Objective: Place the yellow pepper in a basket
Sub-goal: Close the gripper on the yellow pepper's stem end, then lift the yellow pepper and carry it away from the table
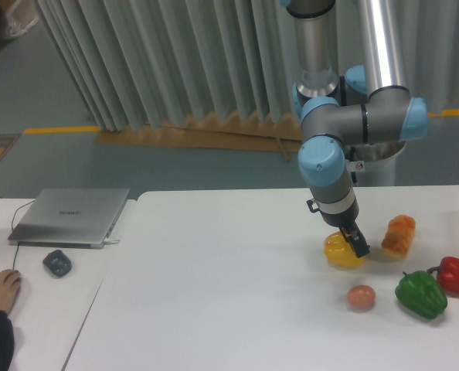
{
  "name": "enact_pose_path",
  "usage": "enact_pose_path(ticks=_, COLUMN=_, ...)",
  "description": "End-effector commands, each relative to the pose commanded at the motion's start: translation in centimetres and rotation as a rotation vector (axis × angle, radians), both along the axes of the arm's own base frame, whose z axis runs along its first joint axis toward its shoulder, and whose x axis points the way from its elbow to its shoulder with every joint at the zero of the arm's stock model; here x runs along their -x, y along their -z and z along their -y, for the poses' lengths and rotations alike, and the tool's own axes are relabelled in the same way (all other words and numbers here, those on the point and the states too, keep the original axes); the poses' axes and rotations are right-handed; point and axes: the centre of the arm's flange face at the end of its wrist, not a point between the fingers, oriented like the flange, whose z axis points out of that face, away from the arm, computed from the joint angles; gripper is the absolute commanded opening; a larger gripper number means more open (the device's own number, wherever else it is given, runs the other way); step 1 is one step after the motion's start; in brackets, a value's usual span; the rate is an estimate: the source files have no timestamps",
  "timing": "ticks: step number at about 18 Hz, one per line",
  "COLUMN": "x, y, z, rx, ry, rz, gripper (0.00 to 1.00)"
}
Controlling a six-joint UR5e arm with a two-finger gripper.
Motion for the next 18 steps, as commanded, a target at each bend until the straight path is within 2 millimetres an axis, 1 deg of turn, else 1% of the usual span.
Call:
enact_pose_path(ticks=3, x=-0.5, y=1.1, z=-0.5, rx=0.023, ry=0.008, rz=-0.006, gripper=1.00)
enact_pose_path(ticks=13, x=-0.4, y=1.5, z=-0.5, rx=0.042, ry=0.007, rz=-0.020, gripper=1.00)
enact_pose_path(ticks=14, x=-0.4, y=1.5, z=-0.5, rx=0.042, ry=0.006, rz=-0.021, gripper=0.96)
enact_pose_path(ticks=16, x=-0.4, y=1.5, z=-0.5, rx=0.043, ry=-0.013, rz=-0.026, gripper=0.80)
enact_pose_path(ticks=17, x=-0.5, y=1.7, z=-0.6, rx=0.045, ry=-0.022, rz=-0.029, gripper=0.69)
enact_pose_path(ticks=18, x=-0.6, y=2.0, z=-0.7, rx=0.049, ry=-0.030, rz=-0.029, gripper=0.63)
